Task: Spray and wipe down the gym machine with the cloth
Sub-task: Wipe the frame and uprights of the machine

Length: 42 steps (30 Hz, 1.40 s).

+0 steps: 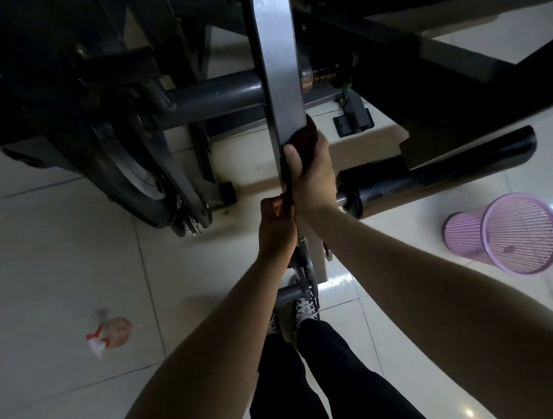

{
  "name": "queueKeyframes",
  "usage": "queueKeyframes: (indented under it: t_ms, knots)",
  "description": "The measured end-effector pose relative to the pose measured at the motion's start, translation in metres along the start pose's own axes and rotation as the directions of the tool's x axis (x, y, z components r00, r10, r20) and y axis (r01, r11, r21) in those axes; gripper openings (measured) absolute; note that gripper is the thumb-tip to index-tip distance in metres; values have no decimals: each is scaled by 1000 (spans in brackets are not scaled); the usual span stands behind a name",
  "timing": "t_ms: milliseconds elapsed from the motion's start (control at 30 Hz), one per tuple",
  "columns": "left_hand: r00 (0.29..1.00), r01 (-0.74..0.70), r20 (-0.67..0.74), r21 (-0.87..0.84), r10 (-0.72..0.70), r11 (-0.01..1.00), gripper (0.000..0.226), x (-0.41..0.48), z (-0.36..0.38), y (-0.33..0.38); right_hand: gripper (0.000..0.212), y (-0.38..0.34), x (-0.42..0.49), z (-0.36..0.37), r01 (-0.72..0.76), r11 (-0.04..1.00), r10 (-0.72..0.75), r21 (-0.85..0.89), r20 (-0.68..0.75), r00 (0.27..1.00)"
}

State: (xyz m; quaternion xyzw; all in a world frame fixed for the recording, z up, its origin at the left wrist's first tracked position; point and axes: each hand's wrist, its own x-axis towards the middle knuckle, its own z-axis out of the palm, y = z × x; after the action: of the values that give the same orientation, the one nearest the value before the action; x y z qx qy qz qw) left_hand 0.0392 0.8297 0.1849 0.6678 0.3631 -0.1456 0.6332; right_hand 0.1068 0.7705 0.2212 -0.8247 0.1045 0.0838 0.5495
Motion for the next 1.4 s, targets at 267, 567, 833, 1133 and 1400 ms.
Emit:
queueKeyframes:
  t_ms: [267, 567, 833, 1133, 1400]
  knots:
    - [995, -23, 101, 30, 20, 999, 26, -2, -9, 6, 22, 32, -34, -7, -284, 956, 287, -74, 23, 958]
    - [964, -55, 238, -258, 119, 964, 43, -31, -25, 7, 27, -28, -40, -1, -208, 978, 210, 34, -114, 971]
    - [995, -85, 8, -483, 101, 872, 23, 11, -42, 62, 21, -56, -29, 16, 95, 995, -100, -34, -187, 977]
    - [995, 69, 87, -360, -40, 930, 43, 51, -14, 105, 41, -40, 0, 7, -233, 971, 230, -45, -70, 971]
    - [982, 91, 181, -248, -46, 964, 40, 21, -9, 21, 46, -32, -9, -8, -376, 860, 376, 346, 69, 924]
